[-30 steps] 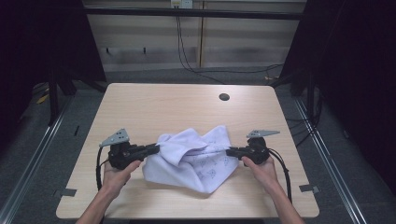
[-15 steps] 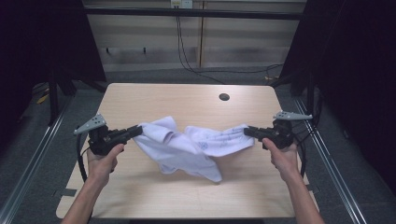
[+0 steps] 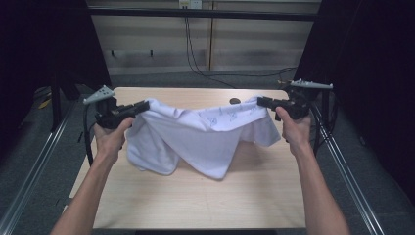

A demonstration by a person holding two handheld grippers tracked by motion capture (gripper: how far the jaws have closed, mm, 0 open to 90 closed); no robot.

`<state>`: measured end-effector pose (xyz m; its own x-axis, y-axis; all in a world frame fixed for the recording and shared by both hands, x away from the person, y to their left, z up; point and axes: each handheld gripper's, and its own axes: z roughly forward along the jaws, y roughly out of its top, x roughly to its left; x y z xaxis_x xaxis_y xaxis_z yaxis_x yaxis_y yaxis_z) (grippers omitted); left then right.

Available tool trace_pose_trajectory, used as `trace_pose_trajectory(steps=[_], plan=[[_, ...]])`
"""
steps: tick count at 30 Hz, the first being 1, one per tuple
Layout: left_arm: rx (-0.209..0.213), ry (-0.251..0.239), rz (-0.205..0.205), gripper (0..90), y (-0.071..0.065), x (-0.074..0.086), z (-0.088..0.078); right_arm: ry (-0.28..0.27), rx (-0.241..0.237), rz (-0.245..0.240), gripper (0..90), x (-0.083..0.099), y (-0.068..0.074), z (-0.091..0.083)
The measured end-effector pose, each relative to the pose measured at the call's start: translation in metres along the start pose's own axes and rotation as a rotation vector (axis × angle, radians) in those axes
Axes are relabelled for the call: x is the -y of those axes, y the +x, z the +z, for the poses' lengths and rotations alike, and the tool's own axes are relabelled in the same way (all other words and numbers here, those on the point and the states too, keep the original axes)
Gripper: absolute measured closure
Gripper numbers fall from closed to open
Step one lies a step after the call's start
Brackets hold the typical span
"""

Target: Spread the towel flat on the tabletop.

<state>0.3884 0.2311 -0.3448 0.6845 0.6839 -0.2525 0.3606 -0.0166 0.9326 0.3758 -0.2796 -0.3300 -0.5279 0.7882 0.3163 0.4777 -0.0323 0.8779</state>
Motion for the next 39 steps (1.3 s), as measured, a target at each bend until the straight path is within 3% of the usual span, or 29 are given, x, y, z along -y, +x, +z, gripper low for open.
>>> trace_pose_trajectory(steps=[1, 3, 7, 9, 10, 11, 13, 14, 15, 19, 20, 21, 23, 24, 25, 26, 28, 30, 32, 33, 34, 36, 38, 39], plan=[[-0.02, -0.022, 0.021, 87.0, 0.003, -0.017, -0.005, -0.017, -0.006, -0.001, 84.5, -0.007, -0.002, 0.0], [-0.027, -0.047, 0.047, 86.8, 0.0, -0.034, -0.008, -0.034, 0.001, -0.01, 84.6, -0.025, -0.003, -0.001], [-0.019, -0.117, 0.097, 86.8, -0.013, -0.066, -0.016, -0.104, 0.076, -0.077, 85.0, -0.059, 0.01, -0.007], [0.01, -0.15, 0.108, 86.8, -0.021, -0.071, -0.023, -0.147, 0.068, -0.095, 85.1, -0.07, 0.016, -0.013], [0.024, -0.133, 0.137, 86.8, -0.025, -0.068, -0.026, -0.15, 0.07, -0.106, 85.2, -0.07, 0.019, -0.016], [0.036, -0.11, 0.152, 86.8, -0.028, -0.06, -0.029, -0.145, 0.06, -0.118, 85.2, -0.066, 0.02, -0.019], [0.064, -0.049, 0.143, 86.8, -0.027, -0.035, -0.031, -0.11, 0.038, -0.139, 85.3, -0.046, 0.021, -0.025], [0.064, -0.049, 0.143, 86.8, -0.027, -0.035, -0.031, -0.099, 0.024, -0.133, 85.3, -0.036, 0.019, -0.026], [0.085, 0.021, 0.12, 86.8, -0.024, -0.002, -0.031, -0.079, 0.004, -0.122, 85.3, -0.021, 0.016, -0.027], [0.144, 0.127, 0.056, 86.7, -0.028, 0.062, -0.03, 0.019, -0.029, -0.083, 85.5, 0.042, 0.007, -0.025], [0.144, 0.127, 0.056, 86.7, -0.028, 0.062, -0.03, 0.019, -0.029, -0.083, 85.5, 0.042, 0.007, -0.025], [0.154, 0.154, 0.046, 86.7, -0.031, 0.077, -0.03, 0.067, -0.039, -0.056, 85.5, 0.071, 0.002, -0.023], [0.197, 0.202, 0.049, 86.6, -0.04, 0.104, -0.031, 0.107, -0.033, -0.053, 85.5, 0.089, -0.001, -0.021], [0.202, 0.237, 0.054, 86.4, -0.042, 0.112, -0.031, 0.127, -0.03, -0.052, 85.4, 0.098, -0.002, -0.02], [0.202, 0.237, 0.054, 86.3, -0.042, 0.112, -0.031, 0.145, -0.035, -0.041, 85.4, 0.106, -0.003, -0.019], [0.217, 0.295, 0.046, 86.2, -0.046, 0.128, -0.033, 0.162, -0.037, -0.038, 85.3, 0.114, -0.003, -0.018], [0.234, 0.343, 0.032, 86.0, -0.05, 0.143, -0.036, 0.213, -0.048, -0.046, 84.6, 0.127, -0.001, -0.017], [0.251, 0.367, 0.024, 83.8, -0.052, 0.15, -0.037, 0.232, -0.051, -0.05, 82.8, 0.133, 0.0, -0.017], [0.262, 0.41, 0.029, 80.6, -0.057, 0.16, -0.04, 0.257, -0.072, -0.045, 72.9, 0.146, 0.003, -0.019], [0.274, 0.39, -0.007, 73.8, -0.058, 0.163, -0.044, 0.254, -0.069, -0.042, 66.2, 0.151, 0.006, -0.024], [0.27, 0.367, -0.019, 71.4, -0.056, 0.161, -0.047, 0.238, -0.052, -0.071, 64.3, 0.152, 0.009, -0.028], [0.277, 0.316, -0.019, 69.6, -0.05, 0.154, -0.049, 0.207, -0.059, -0.066, 59.9, 0.15, 0.015, -0.036], [0.229, 0.289, -0.015, 66.4, -0.042, 0.146, -0.046, 0.191, -0.054, -0.075, 58.6, 0.149, 0.022, -0.039], [0.2, 0.31, 0.005, 64.3, -0.037, 0.143, -0.04, 0.198, -0.07, -0.079, 58.1, 0.149, 0.025, -0.039]])
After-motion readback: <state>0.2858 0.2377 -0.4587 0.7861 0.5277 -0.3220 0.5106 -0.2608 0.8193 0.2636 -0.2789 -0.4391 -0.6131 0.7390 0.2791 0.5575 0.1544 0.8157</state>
